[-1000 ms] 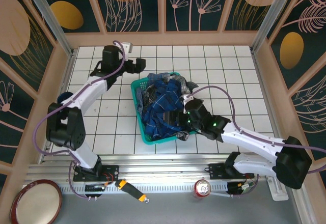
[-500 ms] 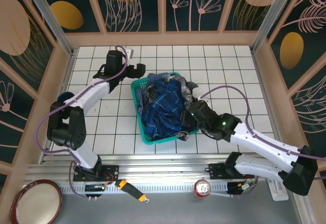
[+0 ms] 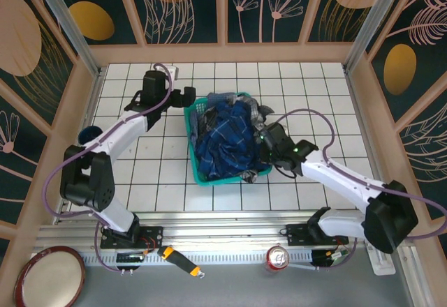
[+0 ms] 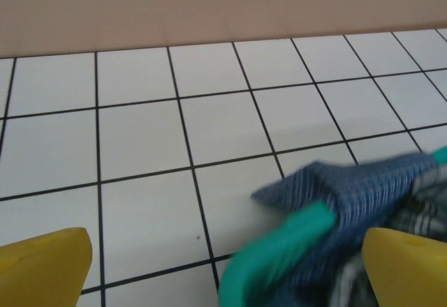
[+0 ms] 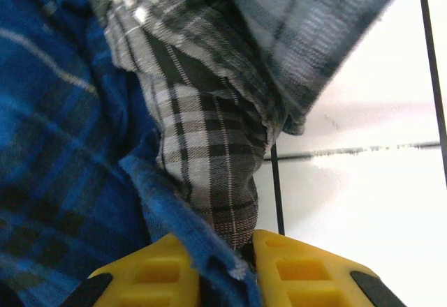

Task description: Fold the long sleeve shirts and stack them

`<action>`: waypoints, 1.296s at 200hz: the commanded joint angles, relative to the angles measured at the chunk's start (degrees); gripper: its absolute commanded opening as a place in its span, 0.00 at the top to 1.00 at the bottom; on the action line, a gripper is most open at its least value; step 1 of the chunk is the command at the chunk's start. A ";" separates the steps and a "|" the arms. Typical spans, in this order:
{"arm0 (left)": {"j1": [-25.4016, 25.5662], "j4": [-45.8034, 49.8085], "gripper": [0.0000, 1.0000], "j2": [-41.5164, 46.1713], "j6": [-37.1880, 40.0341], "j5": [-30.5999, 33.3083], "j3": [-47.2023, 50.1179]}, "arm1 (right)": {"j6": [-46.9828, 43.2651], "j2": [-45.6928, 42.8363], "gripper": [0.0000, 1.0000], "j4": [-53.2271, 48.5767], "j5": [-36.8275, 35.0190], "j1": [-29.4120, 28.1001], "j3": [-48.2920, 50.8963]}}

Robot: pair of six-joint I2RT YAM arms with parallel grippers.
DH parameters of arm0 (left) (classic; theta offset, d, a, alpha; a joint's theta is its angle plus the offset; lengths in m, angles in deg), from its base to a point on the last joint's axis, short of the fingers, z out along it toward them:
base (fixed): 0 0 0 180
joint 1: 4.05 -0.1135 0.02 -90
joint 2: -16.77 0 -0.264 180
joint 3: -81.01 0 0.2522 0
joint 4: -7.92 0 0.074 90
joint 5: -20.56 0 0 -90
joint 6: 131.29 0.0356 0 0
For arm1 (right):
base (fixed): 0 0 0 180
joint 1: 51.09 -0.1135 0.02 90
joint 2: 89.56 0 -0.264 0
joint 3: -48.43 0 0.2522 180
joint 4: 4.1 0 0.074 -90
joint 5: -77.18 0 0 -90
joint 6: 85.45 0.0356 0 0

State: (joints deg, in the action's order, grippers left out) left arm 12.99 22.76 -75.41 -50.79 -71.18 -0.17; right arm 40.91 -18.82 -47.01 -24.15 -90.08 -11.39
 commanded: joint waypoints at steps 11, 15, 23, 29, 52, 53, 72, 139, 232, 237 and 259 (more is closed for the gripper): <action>-0.19 -1.52 0.01 4.51 -1.06 3.53 1.91 | -0.85 2.83 0.94 -2.06 -7.79 9.62 -0.57; -0.16 -1.52 0.01 4.84 -1.05 3.68 2.06 | -1.12 2.61 0.94 -1.92 -8.39 11.26 -0.45; -0.22 -1.52 0.01 5.41 -0.98 4.13 2.47 | -2.09 2.10 0.94 -1.33 -9.22 14.71 -0.14; -0.17 -1.52 0.01 5.83 -0.87 4.22 2.70 | -3.26 1.81 0.95 -0.39 -9.43 17.29 0.01; -0.18 -1.39 0.01 6.90 -0.45 5.06 3.50 | -12.60 3.50 0.95 5.06 -7.58 28.31 -0.05; -0.22 -1.32 0.01 6.91 -0.40 5.07 3.51 | -13.10 3.69 0.95 5.15 -7.53 28.85 -0.19; -0.18 -0.11 0.01 7.40 0.26 6.49 3.35 | -21.03 9.17 1.00 6.29 -7.55 37.60 -3.62; -0.19 1.11 0.01 11.17 0.71 9.44 6.54 | -22.82 16.90 0.32 -1.54 -10.27 44.75 -21.87; -0.21 3.51 0.01 13.55 -1.14 15.70 6.02 | -8.84 29.54 0.22 -1.27 -14.79 18.84 -35.42; -0.20 3.81 0.01 13.76 -1.02 16.27 6.27 | -8.81 31.07 0.24 -1.86 -15.44 18.98 -36.69; -0.23 3.16 0.01 15.29 -0.75 16.64 8.19 | -11.18 35.46 0.33 0.57 -12.00 19.20 -39.34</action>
State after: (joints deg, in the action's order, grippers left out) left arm 12.99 25.02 -62.76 -50.98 -57.41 6.41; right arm 30.11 13.18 -47.45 -37.00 -71.54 -47.28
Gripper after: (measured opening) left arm 0.990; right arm 0.703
